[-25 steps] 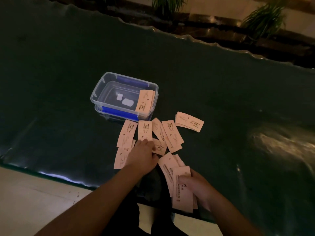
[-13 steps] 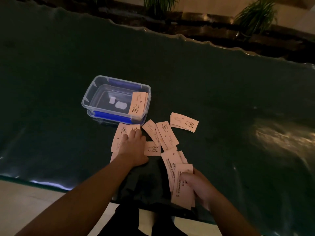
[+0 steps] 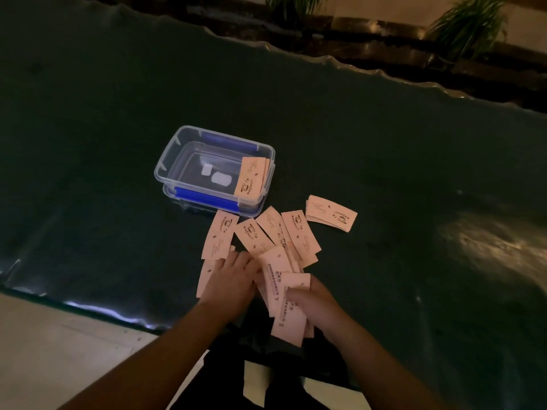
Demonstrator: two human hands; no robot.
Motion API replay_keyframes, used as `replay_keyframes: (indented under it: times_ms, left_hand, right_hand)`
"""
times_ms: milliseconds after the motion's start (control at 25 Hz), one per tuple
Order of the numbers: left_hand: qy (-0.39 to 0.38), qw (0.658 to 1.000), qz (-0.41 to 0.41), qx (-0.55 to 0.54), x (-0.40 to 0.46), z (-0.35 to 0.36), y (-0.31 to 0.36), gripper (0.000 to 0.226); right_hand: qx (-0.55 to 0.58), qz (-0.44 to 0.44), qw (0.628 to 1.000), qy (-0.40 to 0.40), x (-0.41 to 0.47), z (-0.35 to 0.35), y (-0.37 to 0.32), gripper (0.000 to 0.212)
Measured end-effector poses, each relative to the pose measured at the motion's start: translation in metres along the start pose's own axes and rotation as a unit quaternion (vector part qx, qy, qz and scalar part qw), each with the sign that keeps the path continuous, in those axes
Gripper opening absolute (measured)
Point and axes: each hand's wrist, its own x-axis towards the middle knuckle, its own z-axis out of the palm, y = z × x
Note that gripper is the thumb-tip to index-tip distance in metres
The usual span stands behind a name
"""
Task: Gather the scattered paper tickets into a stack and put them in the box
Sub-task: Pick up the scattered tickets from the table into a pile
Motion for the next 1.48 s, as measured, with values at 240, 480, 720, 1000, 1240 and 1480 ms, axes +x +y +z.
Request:
replay_keyframes:
  times_ms: [240, 480, 720, 1000, 1240, 1480]
  left_hand:
    - [0.001, 0.982, -0.097, -0.159, -0.015, 0.019, 0.026, 0.017]
    - [0.044, 0.935, -0.219, -0.276, -0.023, 0.028, 0.048, 0.022]
    - [0.067, 0.839, -0.29, -0.456, -0.027, 0.011, 0.038, 0.019]
    - [-0.004, 0.745, -0.324, -0.583, -0.046, 0.008, 0.048, 0.036]
    - [0.039, 0.66, -0.345, -0.666, -0.052, -0.008, 0.035, 0.016]
    - [0.184, 0.902, -0.135, -0.367, -0.05, -0.063, -0.028, 0.041]
  right_hand:
    - [-0.034, 0.06, 0.997, 0.017, 0.01, 0.034, -0.005, 0.056]
    - [0.011, 0.071, 0.996, 0.047, 0.016, 0.042, 0.002, 0.07]
    - [0.003, 0.073, 0.997, 0.03, 0.01, 0.053, 0.001, 0.075]
    - [-0.045, 0.097, 0.994, -0.021, 0.006, 0.05, -0.003, 0.066]
    - [-0.006, 0.033, 0.997, -0.075, 0.0, 0.05, -0.015, 0.05]
    - [-0.212, -0.052, 0.964, -0.15, 0.0, 0.037, -0.058, 0.05]
